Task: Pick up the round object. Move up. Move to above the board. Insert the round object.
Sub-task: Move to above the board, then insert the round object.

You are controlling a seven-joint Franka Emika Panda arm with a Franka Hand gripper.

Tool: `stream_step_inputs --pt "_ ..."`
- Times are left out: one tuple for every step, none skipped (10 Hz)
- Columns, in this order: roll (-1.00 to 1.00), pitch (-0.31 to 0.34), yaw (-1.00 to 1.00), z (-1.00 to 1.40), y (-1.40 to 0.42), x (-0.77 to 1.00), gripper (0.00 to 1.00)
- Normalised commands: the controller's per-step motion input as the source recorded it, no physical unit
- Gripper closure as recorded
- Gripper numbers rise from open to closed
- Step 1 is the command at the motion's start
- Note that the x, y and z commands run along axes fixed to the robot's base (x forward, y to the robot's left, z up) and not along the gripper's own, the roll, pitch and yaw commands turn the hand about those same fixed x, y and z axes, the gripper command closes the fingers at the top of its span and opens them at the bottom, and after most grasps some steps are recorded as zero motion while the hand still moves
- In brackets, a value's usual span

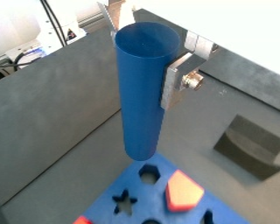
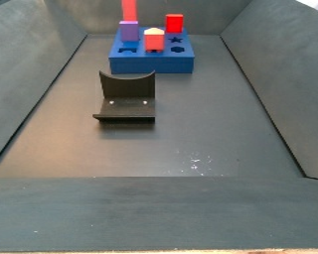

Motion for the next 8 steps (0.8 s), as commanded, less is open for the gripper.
stream_step_inputs --pt "0.07 0.099 0.01 0.03 -0.22 0.17 1.0" --pt "0.0 0.0 0.0 0.0 -0.02 0.0 1.0" --pt "0.0 0.0 0.0 0.0 -0.01 0.07 1.0" --pt "0.0 -0.019 0.0 -0.08 -0.15 0.21 1.0" --pt "-0.03 -0.067 0.0 -0.21 -0.21 0.28 1.0" --pt "0.0 -0.091 0.0 -0.47 -0.28 0.31 1.0" --pt "0.0 -0.081 0.0 -0.6 -0.31 0.37 1.0" --pt "0.03 -0.049 0.0 -0.67 -0.3 0.42 1.0"
